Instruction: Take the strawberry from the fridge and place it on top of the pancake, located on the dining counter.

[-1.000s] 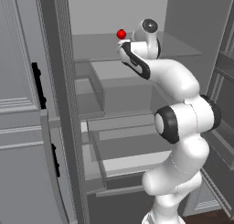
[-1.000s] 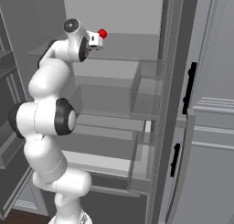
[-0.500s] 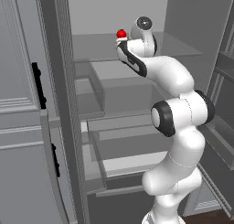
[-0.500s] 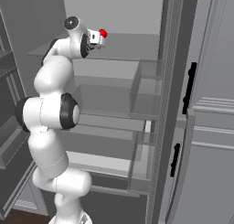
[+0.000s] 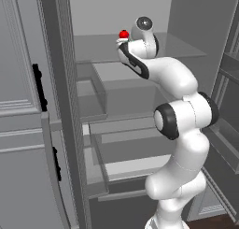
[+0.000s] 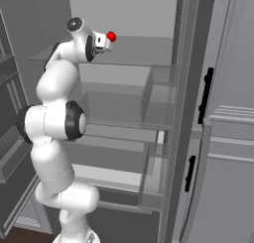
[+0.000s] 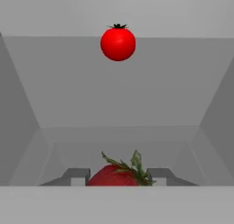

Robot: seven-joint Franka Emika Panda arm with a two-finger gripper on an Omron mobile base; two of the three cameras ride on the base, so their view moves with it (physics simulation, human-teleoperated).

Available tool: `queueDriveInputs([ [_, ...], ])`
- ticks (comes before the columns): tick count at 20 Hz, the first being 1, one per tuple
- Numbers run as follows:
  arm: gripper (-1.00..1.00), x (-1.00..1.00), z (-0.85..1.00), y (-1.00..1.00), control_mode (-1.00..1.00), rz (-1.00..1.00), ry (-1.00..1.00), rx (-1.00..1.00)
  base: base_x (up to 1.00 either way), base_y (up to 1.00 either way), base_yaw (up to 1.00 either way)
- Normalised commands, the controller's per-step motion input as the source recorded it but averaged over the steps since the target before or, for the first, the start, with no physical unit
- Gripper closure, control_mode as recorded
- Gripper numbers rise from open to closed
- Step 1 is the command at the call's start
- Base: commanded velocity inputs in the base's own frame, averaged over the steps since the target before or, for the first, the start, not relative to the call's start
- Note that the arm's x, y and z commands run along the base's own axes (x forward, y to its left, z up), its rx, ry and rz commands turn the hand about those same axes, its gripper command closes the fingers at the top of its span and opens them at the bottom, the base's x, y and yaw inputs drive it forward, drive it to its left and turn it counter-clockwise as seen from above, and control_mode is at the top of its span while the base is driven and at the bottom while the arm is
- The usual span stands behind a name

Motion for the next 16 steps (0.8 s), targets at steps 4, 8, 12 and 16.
queueDriveInputs([
  [4,1.0,-0.64,0.0,0.0,-1.0,0.0,-0.04,0.0,0.0,0.0,0.0],
  [8,1.0,-1.0,0.0,0.0,-1.0,0.0,-0.06,0.0,0.0,0.0,0.0],
  [12,1.0,-1.0,0.0,-0.21,-1.0,0.0,0.0,0.0,0.0,0.0,0.0],
  [16,1.0,-1.0,0.0,-0.34,-1.0,-0.02,0.05,0.0,0.0,0.0,0.0],
])
